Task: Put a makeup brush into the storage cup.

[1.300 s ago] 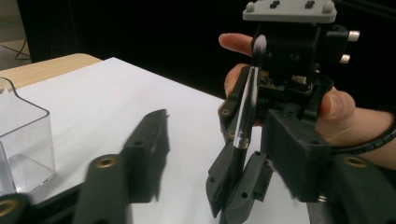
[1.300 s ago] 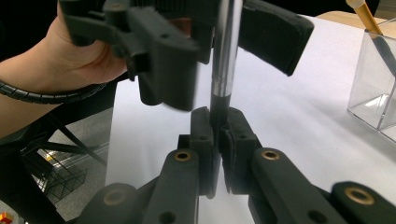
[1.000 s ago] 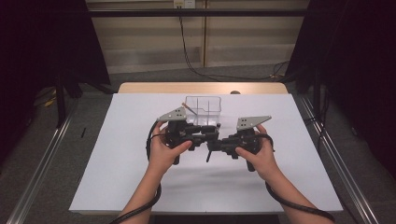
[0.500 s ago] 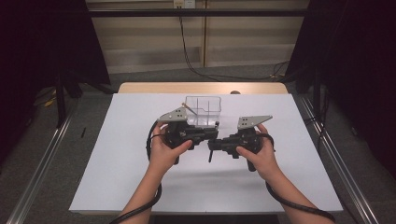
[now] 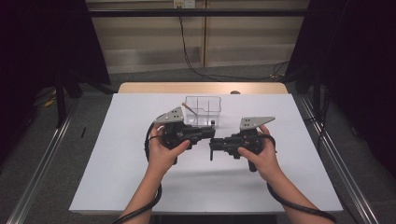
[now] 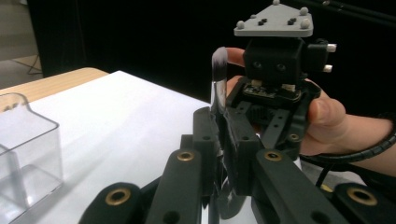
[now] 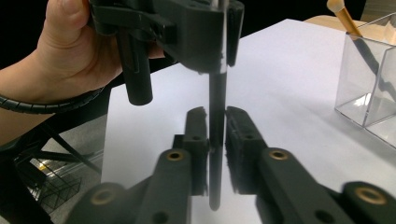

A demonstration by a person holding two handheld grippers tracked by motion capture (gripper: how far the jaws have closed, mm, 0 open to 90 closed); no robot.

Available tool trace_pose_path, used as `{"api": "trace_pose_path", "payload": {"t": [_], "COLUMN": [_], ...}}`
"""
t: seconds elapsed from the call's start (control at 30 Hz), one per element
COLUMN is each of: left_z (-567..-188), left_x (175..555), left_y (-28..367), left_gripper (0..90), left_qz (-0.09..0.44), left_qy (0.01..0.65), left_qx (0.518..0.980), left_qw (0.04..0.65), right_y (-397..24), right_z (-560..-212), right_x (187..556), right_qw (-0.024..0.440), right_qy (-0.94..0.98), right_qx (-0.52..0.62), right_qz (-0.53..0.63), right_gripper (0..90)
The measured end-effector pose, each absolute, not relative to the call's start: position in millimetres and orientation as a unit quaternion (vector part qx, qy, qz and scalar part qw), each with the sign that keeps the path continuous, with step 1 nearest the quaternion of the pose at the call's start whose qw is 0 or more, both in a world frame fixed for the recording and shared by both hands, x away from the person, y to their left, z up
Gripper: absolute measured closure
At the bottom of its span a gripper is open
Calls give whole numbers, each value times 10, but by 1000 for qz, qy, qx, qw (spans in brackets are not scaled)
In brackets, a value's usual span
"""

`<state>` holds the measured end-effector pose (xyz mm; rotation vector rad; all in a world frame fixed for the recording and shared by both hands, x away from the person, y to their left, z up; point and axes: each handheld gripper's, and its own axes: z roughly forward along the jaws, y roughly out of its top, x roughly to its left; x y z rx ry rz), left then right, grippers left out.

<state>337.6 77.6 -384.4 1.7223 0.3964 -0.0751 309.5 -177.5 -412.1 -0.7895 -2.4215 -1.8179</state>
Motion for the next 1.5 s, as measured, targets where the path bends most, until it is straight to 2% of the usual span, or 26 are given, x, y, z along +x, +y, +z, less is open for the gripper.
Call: {"api": "trace_pose_path", "payload": {"t": [0.3,0.7,0.97,1.5], "left_z": [-3832,-3831,-3836,-3826], "left_x": [3382,3391,3382,3391], "left_y": [828,863,882,895], "left_gripper": [842,842,843,842], "left_qz": [-24,-16,-12,3], "left_qy": [176,179,182,188], "left_qx": [752,752,753,752], "left_qw": [635,634,632,632], "right_y": [-1822,-1882,-1952,-2226], "right_z": [-4118,-4133,-4128,-4189], "right_x": [3083,3021,2958,2854], "right_qw": [-15,-51,-65,-85], "right_qy": [-769,-771,-776,-773], "right_qx": [-248,-237,-229,-246], "right_qz": [-589,-589,-584,-578], "right_gripper": [413,143,67,63]}}
